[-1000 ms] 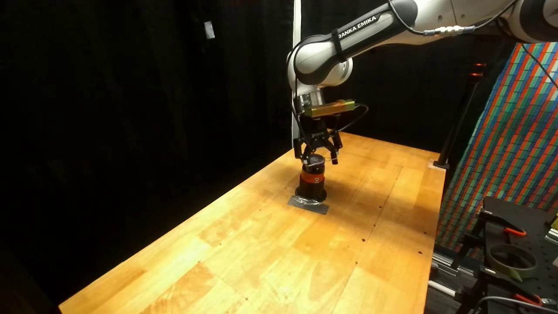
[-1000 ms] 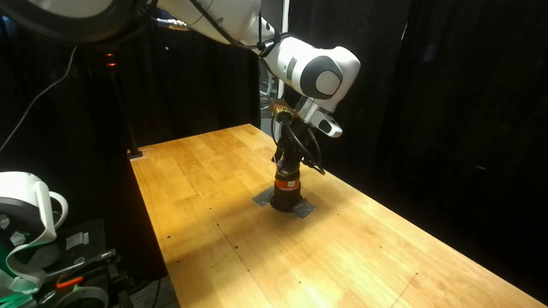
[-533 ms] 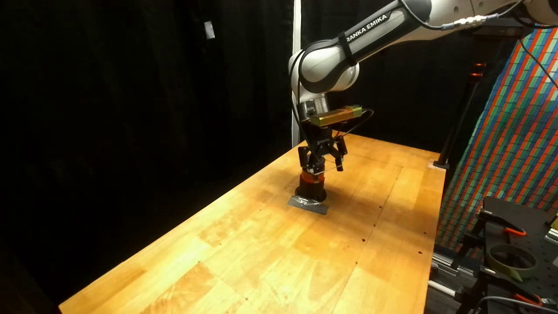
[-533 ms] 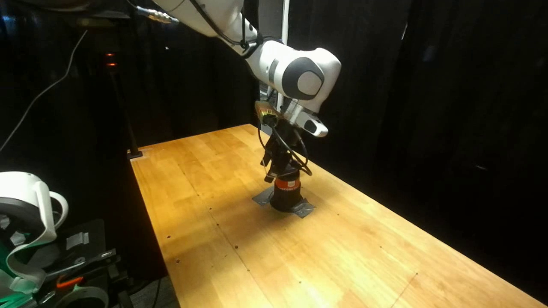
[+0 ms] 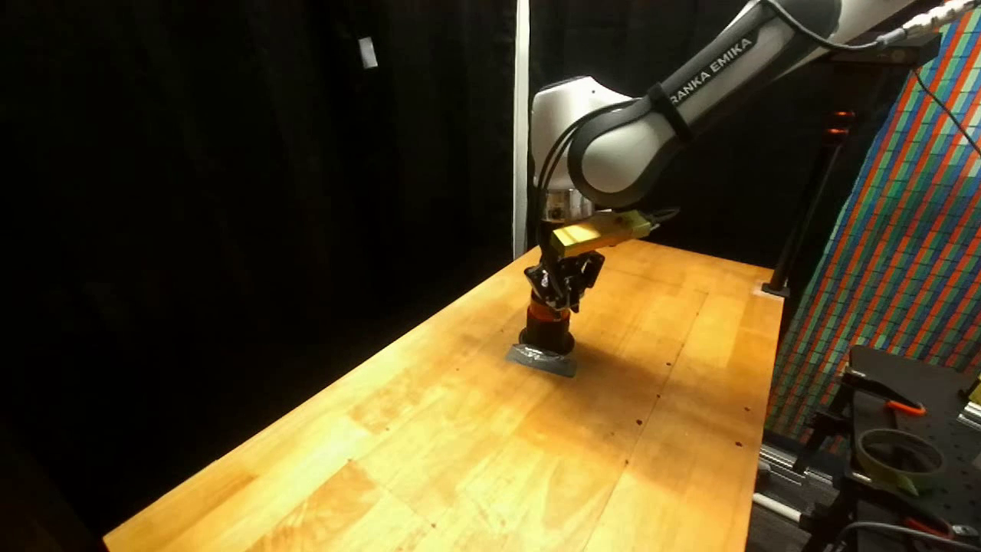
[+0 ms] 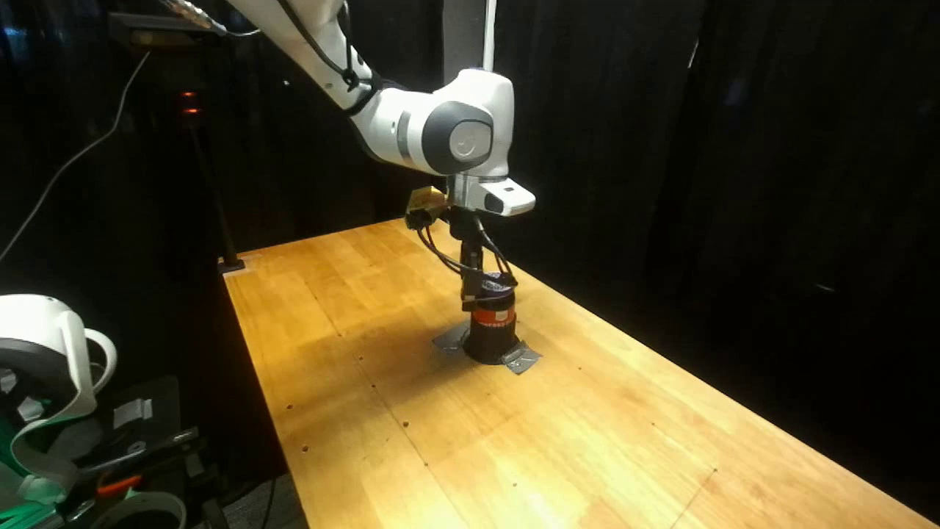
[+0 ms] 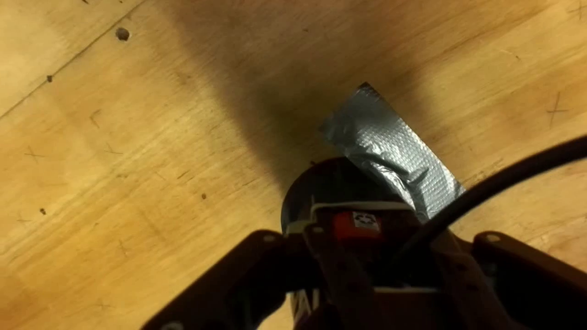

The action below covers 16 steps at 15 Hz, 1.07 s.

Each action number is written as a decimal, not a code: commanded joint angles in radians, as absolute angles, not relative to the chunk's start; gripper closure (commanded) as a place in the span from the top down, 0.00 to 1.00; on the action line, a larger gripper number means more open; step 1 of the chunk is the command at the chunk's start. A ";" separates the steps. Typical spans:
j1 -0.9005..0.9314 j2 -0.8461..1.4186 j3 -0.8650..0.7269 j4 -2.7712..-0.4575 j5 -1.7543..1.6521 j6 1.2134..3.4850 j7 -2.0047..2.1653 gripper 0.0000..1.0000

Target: Put the rubber band on the cup

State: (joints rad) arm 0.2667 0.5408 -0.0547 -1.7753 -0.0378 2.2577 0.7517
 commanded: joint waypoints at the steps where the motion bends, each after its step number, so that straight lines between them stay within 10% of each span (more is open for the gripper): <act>1: 0.315 0.426 -0.088 -1.963 -0.112 2.414 0.925 0.12; 9: 0.380 0.340 -0.160 -2.175 -0.284 2.831 1.298 0.11; 16: 0.746 0.362 -0.590 -2.227 -0.808 3.049 1.804 0.10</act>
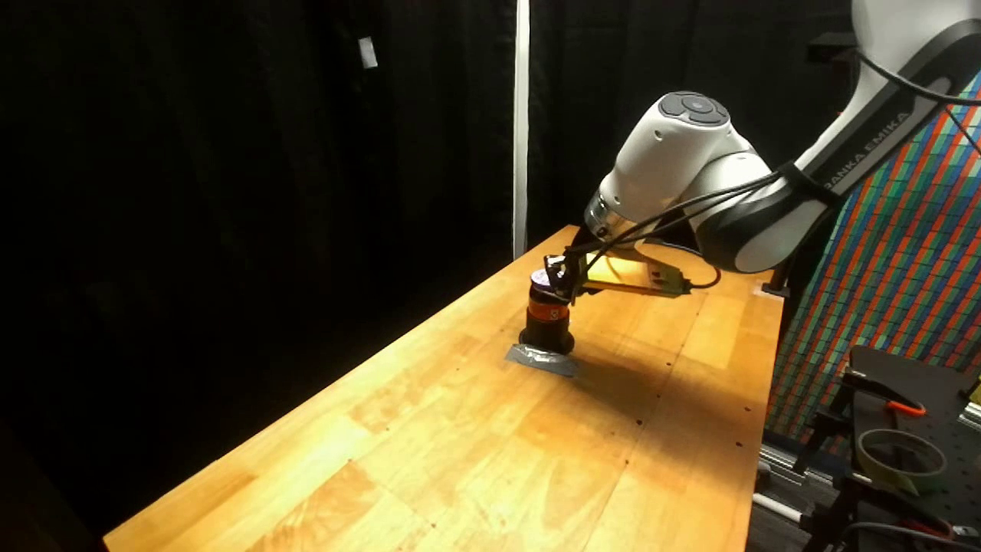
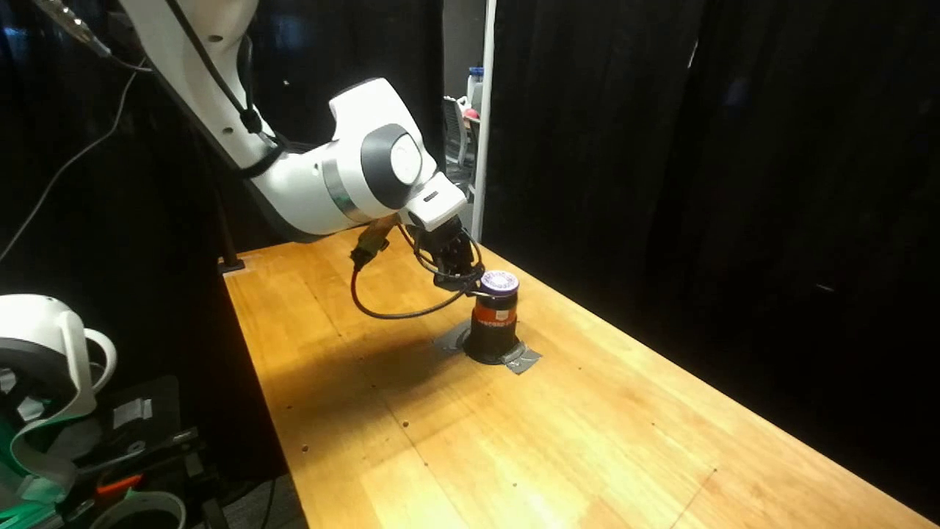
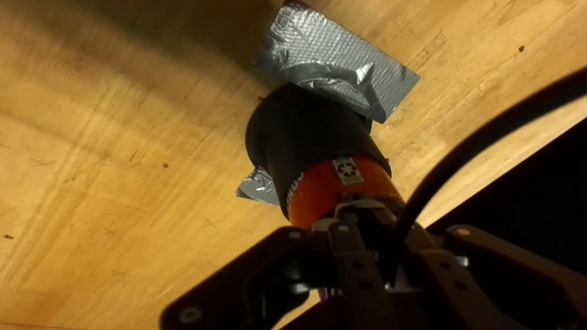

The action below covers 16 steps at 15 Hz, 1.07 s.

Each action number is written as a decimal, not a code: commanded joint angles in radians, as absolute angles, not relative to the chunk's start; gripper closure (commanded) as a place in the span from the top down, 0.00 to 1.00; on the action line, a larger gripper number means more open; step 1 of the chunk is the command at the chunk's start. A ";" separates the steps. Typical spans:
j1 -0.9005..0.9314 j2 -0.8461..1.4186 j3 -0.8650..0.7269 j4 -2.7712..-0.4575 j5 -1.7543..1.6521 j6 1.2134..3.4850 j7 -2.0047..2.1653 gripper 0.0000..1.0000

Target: Put the rubber band on the cup

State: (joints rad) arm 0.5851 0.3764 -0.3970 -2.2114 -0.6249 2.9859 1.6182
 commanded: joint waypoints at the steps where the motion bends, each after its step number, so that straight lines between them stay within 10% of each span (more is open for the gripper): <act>1: 0.797 0.370 -0.648 -2.221 -0.875 3.058 1.870 0.10; 11: 1.158 0.395 -0.998 -2.213 -1.424 3.073 2.462 0.10; 12: 1.150 0.367 -0.983 -2.241 -1.417 3.075 2.443 0.35; 16: 0.995 0.245 -0.798 -2.398 -1.213 3.073 2.108 0.57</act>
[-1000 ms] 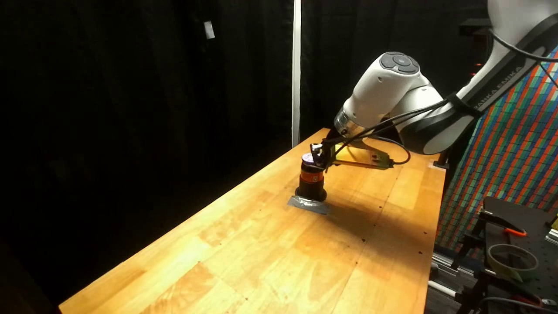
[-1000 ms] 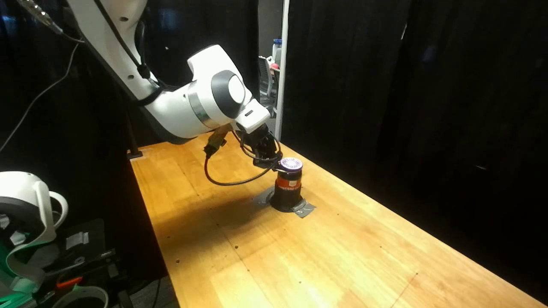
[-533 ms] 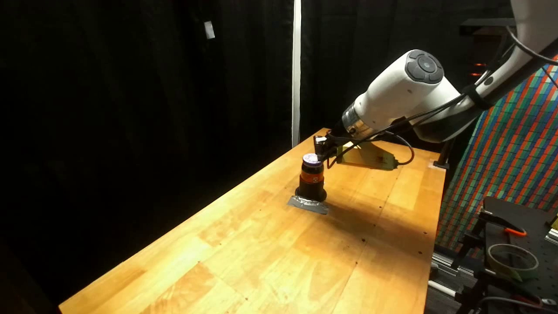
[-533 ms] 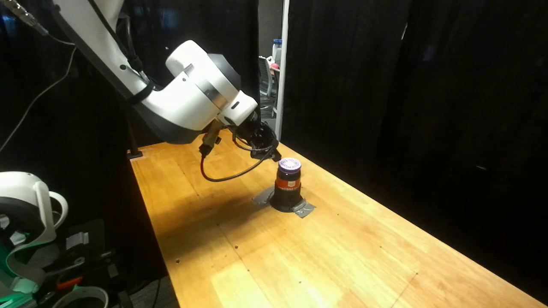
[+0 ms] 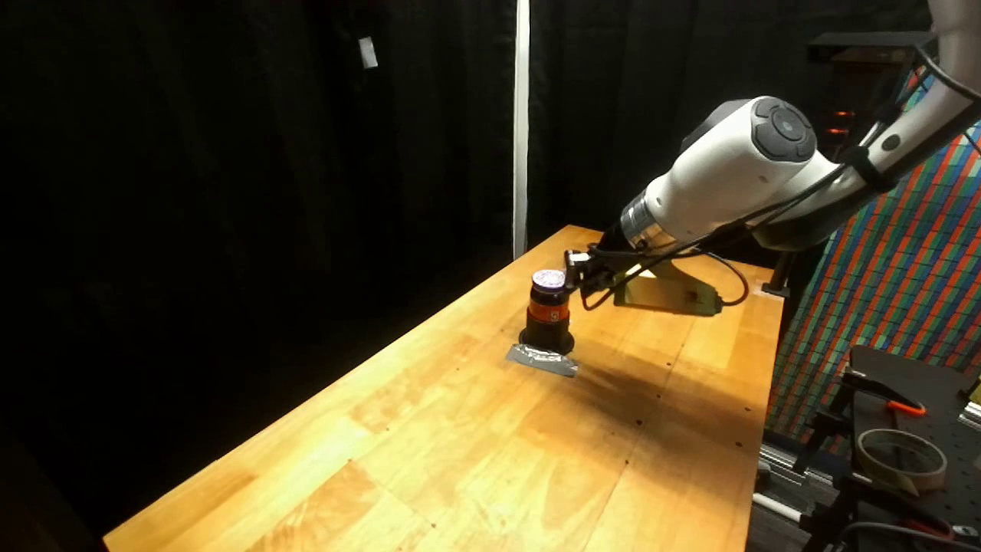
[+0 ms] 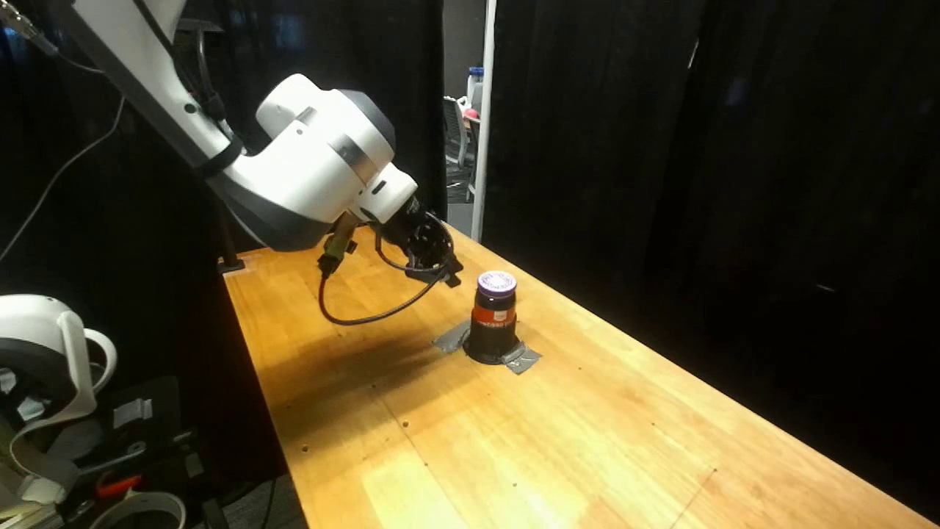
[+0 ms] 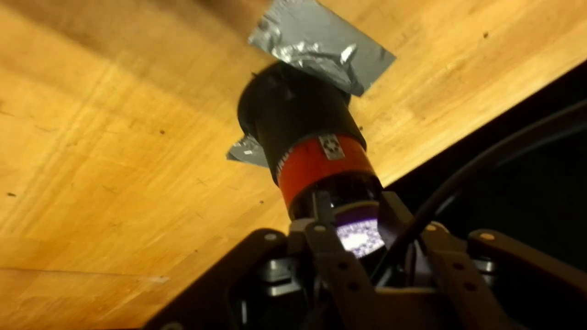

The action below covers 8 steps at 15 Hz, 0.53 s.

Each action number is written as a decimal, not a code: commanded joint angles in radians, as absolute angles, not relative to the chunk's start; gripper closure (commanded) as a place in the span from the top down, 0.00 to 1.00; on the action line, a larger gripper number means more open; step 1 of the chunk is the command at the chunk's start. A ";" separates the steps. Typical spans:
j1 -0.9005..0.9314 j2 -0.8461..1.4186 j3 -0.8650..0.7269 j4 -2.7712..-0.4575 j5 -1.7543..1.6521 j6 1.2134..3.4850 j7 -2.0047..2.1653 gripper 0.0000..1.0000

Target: Put the rubber band on the cup

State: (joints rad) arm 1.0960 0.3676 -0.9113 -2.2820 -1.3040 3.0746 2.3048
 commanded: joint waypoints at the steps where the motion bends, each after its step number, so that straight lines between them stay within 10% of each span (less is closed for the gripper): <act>1: 0.952 0.211 -0.744 -2.432 -1.187 3.063 2.042 0.66; 8: 0.626 0.023 -0.248 -2.678 -0.817 2.903 1.595 1.00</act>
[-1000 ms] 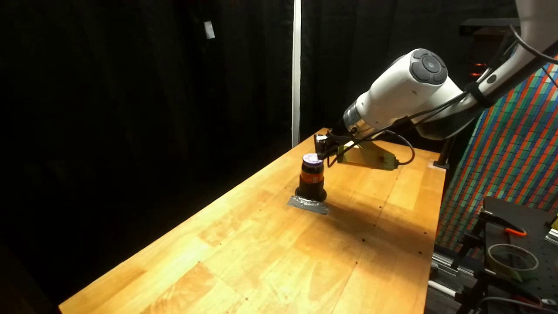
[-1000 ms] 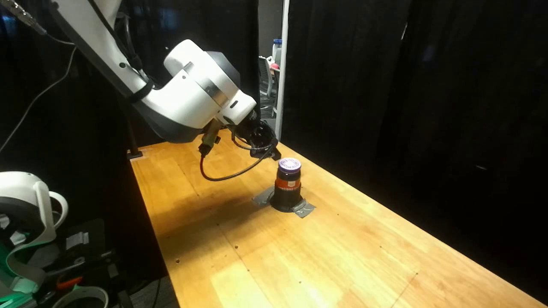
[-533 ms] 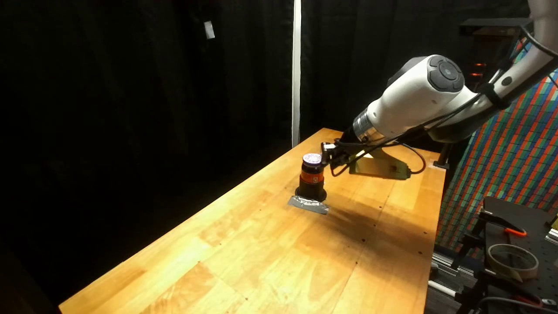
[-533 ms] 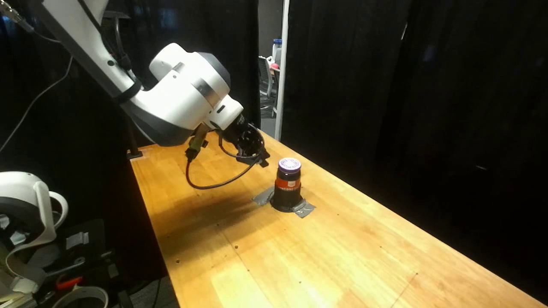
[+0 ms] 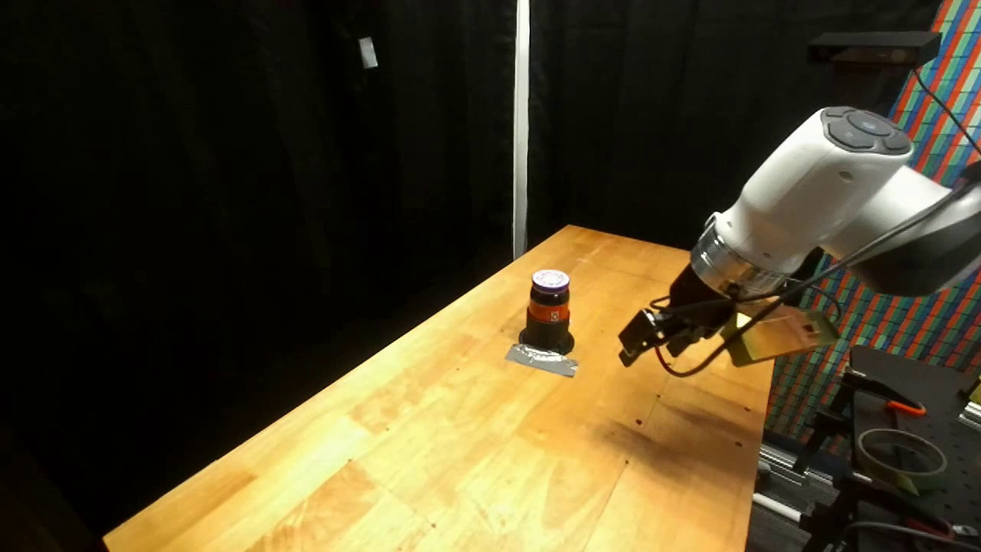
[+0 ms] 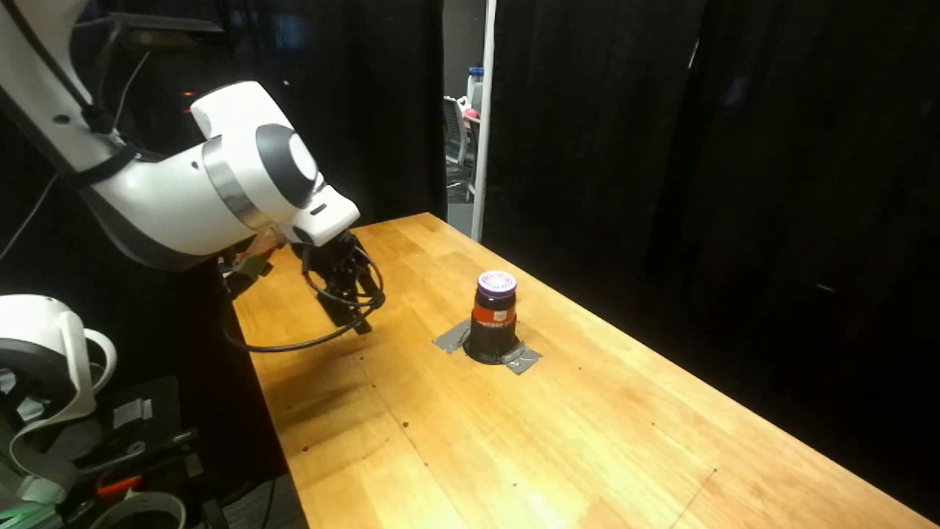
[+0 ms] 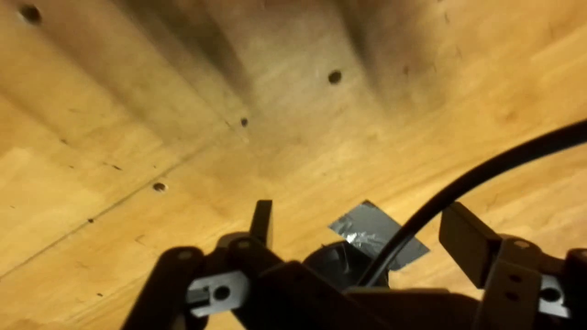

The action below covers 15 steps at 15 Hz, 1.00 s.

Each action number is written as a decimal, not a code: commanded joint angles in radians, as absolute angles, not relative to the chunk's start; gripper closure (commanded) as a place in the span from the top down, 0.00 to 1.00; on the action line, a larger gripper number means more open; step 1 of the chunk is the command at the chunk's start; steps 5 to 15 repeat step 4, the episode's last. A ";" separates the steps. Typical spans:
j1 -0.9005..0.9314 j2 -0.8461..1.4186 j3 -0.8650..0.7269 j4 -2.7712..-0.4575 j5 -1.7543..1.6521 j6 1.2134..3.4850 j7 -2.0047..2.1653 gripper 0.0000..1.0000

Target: Put the rubber band on the cup

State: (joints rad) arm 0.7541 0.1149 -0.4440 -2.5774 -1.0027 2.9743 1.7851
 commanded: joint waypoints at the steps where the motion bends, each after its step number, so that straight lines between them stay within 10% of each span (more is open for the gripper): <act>1: 0.574 0.010 -0.169 -2.700 -0.737 2.873 1.523 1.00; 15: 0.469 0.027 0.020 -2.706 -0.475 2.772 1.299 1.00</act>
